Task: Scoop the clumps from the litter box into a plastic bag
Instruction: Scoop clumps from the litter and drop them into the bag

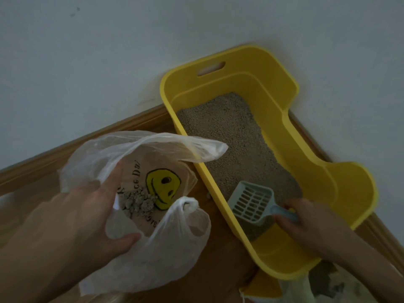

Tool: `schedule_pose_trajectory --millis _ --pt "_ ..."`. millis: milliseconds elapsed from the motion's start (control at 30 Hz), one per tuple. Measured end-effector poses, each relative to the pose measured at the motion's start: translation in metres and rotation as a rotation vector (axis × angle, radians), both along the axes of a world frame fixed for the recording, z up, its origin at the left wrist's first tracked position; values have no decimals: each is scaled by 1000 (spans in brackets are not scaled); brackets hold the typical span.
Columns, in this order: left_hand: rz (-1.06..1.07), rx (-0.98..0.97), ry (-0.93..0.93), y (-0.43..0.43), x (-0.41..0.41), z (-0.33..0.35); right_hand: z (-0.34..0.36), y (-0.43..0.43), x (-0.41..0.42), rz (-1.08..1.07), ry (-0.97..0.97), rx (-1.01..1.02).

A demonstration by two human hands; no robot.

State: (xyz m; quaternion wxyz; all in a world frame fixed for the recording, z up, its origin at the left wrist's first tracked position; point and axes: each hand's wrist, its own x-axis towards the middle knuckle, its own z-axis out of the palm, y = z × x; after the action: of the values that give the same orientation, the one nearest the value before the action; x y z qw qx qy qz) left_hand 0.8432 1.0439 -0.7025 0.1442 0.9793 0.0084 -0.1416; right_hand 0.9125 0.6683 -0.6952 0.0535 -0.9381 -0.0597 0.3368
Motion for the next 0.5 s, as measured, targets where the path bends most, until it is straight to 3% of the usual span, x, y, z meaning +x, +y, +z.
schedule_pose_trajectory --millis 500 --pt "-4 9 6 -3 0 5 -32 6 -4 57 -85 112"
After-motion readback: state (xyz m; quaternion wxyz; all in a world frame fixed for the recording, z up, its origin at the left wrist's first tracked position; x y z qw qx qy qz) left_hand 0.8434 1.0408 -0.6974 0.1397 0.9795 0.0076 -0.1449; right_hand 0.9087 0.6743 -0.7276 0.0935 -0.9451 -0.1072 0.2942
